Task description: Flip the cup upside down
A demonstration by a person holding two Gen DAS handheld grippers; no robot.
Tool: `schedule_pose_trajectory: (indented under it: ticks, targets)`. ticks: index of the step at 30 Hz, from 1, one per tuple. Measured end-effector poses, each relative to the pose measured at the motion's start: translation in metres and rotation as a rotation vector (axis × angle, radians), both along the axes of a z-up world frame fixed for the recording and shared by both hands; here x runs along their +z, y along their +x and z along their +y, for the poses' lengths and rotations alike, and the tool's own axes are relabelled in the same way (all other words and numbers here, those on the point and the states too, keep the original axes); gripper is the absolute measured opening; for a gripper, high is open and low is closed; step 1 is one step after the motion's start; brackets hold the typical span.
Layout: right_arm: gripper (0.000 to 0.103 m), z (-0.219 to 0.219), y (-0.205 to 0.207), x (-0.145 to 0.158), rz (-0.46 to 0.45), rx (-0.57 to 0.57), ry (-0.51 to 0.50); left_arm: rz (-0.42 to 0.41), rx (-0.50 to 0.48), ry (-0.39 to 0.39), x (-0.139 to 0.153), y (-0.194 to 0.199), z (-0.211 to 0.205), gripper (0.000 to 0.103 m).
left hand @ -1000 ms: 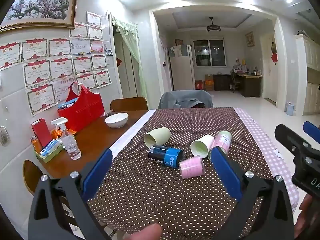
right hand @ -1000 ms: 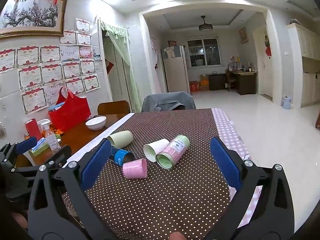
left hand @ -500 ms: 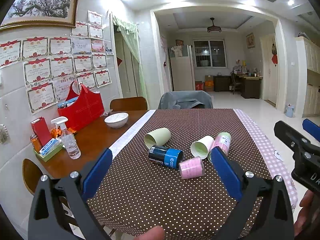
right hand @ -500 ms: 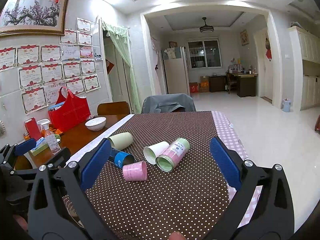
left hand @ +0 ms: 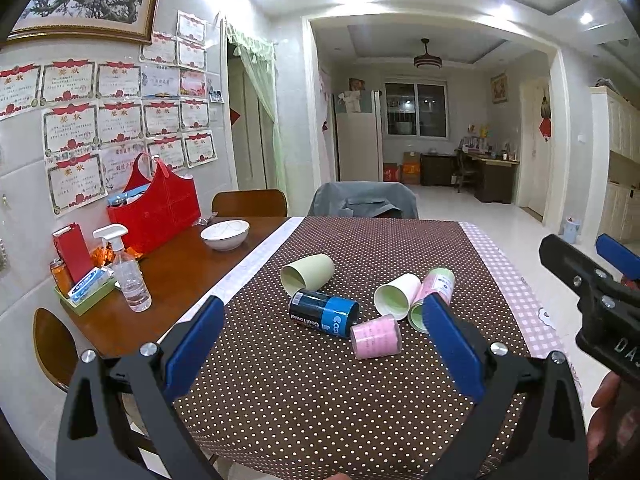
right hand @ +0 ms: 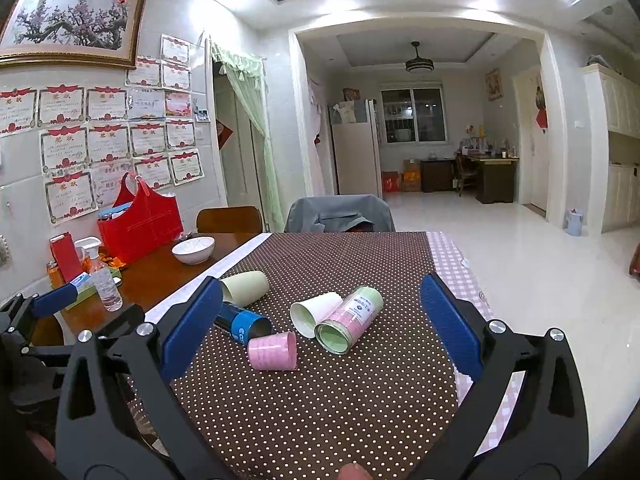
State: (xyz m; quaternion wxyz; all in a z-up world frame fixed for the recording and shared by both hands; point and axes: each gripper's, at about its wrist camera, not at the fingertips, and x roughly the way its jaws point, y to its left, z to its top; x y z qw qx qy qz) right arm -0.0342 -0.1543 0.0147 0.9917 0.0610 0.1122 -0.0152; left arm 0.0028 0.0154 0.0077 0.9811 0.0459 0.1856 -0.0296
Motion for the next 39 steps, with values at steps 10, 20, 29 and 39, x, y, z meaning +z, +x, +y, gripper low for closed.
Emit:
schedule_pose_trajectory:
  ticks: [10, 20, 29, 39]
  targets:
    - [0.097, 0.009, 0.004, 0.002, 0.000, 0.013, -0.022, -0.002, 0.008, -0.012, 0.002, 0.002, 0.008, 0.097]
    - [0.097, 0.014, 0.012, 0.002, 0.005, 0.024, -0.038, -0.001, 0.008, -0.008, 0.000, 0.003, 0.008, 0.097]
    - [0.097, 0.016, 0.028, -0.002, 0.027, 0.031, -0.057, 0.012, 0.022, -0.011, -0.004, 0.020, 0.014, 0.097]
    - [0.097, 0.016, 0.070, -0.013, 0.084, 0.028, -0.077, 0.041, 0.017, 0.028, -0.011, 0.065, 0.014, 0.097]
